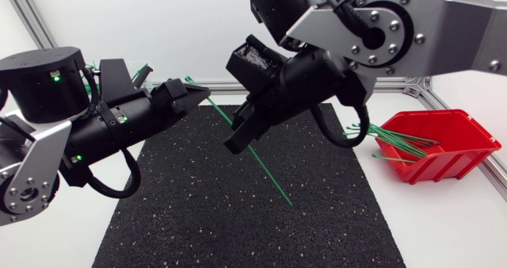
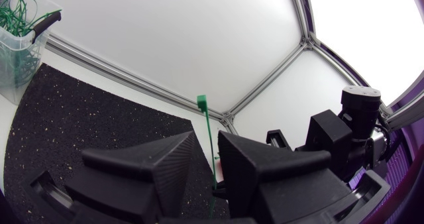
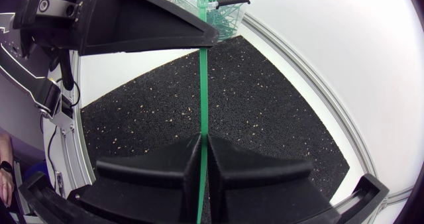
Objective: Take a green cable tie from the red box, thread the tail through the head to close it, then place it in the transparent bin on the left.
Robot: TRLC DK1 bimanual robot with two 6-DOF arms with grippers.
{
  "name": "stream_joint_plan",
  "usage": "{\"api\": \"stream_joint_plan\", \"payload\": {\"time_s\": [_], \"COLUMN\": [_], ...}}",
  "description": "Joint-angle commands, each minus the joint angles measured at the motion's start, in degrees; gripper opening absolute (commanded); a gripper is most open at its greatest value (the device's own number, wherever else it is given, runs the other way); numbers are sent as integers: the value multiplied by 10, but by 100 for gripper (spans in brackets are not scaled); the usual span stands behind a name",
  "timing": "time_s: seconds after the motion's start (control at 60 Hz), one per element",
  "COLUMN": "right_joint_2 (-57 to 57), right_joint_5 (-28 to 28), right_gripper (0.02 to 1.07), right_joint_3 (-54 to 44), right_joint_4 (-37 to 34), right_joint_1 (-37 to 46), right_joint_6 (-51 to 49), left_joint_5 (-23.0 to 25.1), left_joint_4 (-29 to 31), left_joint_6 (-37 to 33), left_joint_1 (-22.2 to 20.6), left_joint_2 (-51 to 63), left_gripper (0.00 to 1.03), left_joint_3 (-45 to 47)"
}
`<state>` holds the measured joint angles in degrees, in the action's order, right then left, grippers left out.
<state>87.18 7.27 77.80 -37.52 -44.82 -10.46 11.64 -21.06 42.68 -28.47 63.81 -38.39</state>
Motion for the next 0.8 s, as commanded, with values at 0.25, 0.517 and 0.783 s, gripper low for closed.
{"api": "stream_joint_plan", "payload": {"time_s": [0.25,0.517,0.783], "right_joint_2": [-13,-15,-29], "right_joint_5": [0,4,30], "right_gripper": [8,8,56], "right_joint_3": [-11,-16,-17], "right_joint_4": [4,5,-13], "right_joint_1": [2,2,7], "right_joint_6": [10,4,-19], "left_joint_5": [-2,0,45], "left_joint_4": [-11,-10,3], "left_joint_6": [20,11,-2], "left_joint_1": [8,8,29], "left_joint_2": [4,1,-9], "left_gripper": [4,4,4], "left_joint_3": [2,0,-2]}}
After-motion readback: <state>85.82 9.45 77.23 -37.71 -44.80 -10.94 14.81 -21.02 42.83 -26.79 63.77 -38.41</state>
